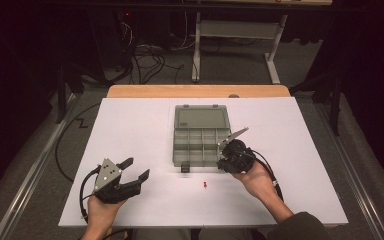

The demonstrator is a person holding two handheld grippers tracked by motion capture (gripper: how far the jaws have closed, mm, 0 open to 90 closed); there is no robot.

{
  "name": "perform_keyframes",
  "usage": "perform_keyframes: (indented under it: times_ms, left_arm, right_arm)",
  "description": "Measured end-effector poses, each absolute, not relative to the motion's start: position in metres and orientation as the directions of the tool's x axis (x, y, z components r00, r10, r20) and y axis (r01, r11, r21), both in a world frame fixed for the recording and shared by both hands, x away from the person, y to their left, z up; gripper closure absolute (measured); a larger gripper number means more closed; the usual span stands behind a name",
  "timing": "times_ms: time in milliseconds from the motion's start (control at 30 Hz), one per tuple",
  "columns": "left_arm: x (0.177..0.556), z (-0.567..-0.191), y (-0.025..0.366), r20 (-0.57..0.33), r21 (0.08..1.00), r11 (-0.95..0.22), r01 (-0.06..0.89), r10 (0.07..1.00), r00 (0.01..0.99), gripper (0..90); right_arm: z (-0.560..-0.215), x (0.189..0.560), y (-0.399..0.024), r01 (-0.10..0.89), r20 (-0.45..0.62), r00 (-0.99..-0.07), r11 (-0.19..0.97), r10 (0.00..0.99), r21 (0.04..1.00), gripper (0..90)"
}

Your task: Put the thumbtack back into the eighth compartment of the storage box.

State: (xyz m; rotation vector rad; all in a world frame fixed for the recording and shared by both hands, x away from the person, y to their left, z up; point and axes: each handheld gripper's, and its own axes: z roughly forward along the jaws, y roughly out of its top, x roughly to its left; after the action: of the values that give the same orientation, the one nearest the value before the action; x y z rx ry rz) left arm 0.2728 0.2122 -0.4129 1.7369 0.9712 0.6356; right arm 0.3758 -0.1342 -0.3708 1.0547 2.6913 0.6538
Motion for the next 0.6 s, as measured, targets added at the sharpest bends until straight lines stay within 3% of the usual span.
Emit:
perform_keyframes:
  times_ms: [600]
  left_arm:
    - [0.273, -0.413, 0.212, -0.025, 0.933, -0.173, 0.314, 0.842, 0.539, 33.1]
  right_arm:
    - [-0.37, 0.395, -0.144, 0.638, -0.016, -0.689, 0.617, 0.725, 0.461, 83.2]
